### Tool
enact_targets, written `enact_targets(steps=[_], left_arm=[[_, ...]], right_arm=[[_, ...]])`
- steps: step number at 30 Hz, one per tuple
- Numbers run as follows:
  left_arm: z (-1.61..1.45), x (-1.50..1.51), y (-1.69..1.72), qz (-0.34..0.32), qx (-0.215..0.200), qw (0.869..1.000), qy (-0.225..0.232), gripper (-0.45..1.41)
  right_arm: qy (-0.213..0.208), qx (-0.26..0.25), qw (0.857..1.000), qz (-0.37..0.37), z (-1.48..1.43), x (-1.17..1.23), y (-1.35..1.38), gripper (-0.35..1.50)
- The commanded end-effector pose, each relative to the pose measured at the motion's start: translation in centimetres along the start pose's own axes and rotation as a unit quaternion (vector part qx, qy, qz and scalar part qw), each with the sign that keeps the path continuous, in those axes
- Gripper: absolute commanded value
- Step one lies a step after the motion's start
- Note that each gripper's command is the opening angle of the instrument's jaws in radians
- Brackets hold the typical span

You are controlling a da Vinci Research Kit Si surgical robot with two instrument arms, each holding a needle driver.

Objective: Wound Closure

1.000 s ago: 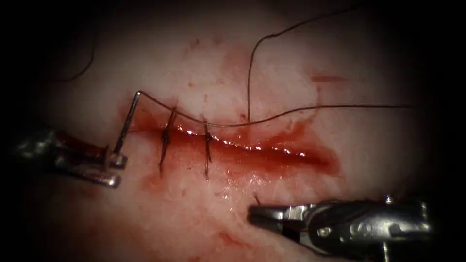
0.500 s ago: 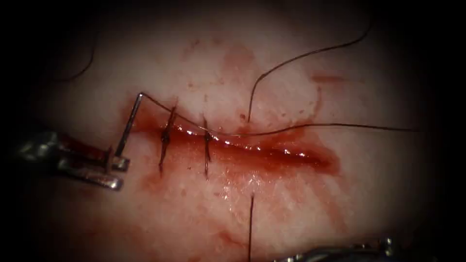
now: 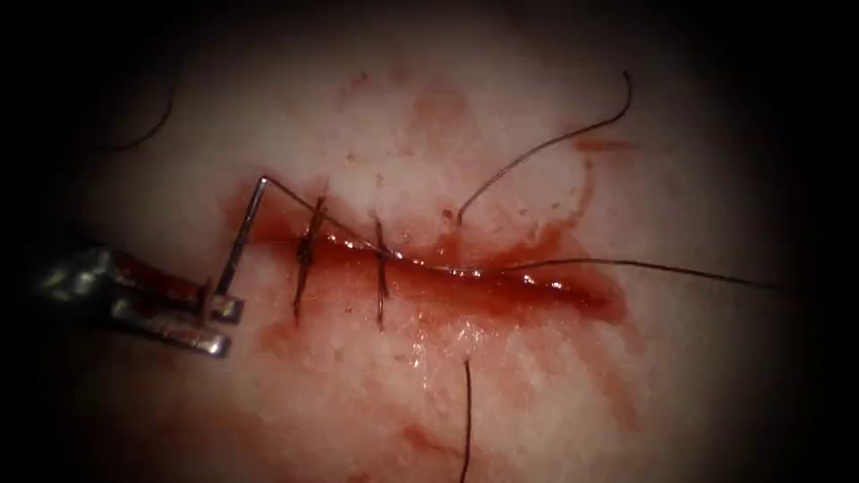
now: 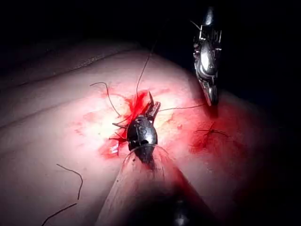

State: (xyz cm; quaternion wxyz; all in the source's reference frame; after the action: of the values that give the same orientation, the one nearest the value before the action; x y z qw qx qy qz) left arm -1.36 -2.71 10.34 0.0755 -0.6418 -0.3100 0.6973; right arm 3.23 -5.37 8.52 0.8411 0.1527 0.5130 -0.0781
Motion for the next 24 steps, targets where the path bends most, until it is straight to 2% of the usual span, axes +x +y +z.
enact_targets(steps=[1,3,7,9,13,17,22,24], left_arm=[[0.05,-0.05,-0.02,-0.001,0.0,1.0,-0.001,-0.45],[0.05,-0.05,-0.02,-0.001,0.0,1.0,-0.001,-0.45],[0.05,-0.05,-0.02,-0.001,0.0,1.0,-0.002,-0.45],[0.06,-0.04,-0.02,-0.001,0.0,1.0,-0.002,-0.45],[0.09,-0.04,-0.01,-0.001,0.001,1.0,-0.004,-0.45],[0.17,-0.05,0.01,0.001,-0.001,1.0,-0.005,-0.45],[0.19,-0.05,0.02,0.002,-0.002,1.0,-0.007,-0.45],[0.18,-0.06,0.02,0.002,-0.003,1.0,-0.007,-0.45]], right_arm=[[-0.007,-0.023,1.0,0.006,-0.01,-0.1,0.13,1.08],[-0.017,-0.063,0.998,0.02,-0.14,-0.31,0.28,1.15],[-0.023,-0.09,0.995,0.033,-0.17,-0.47,0.4,1.18],[-0.031,-0.122,0.991,0.045,-0.1,-0.63,0.5,1.2],[-0.033,-0.156,0.986,0.043,0.11,-0.73,0.56,1.21],[-0.036,-0.163,0.985,0.039,0.3,-0.86,0.57,1.2],[-0.043,-0.174,0.983,0.041,0.36,-0.91,0.64,1.11],[-0.044,-0.175,0.983,0.043,0.33,-0.9,0.66,0.49]])
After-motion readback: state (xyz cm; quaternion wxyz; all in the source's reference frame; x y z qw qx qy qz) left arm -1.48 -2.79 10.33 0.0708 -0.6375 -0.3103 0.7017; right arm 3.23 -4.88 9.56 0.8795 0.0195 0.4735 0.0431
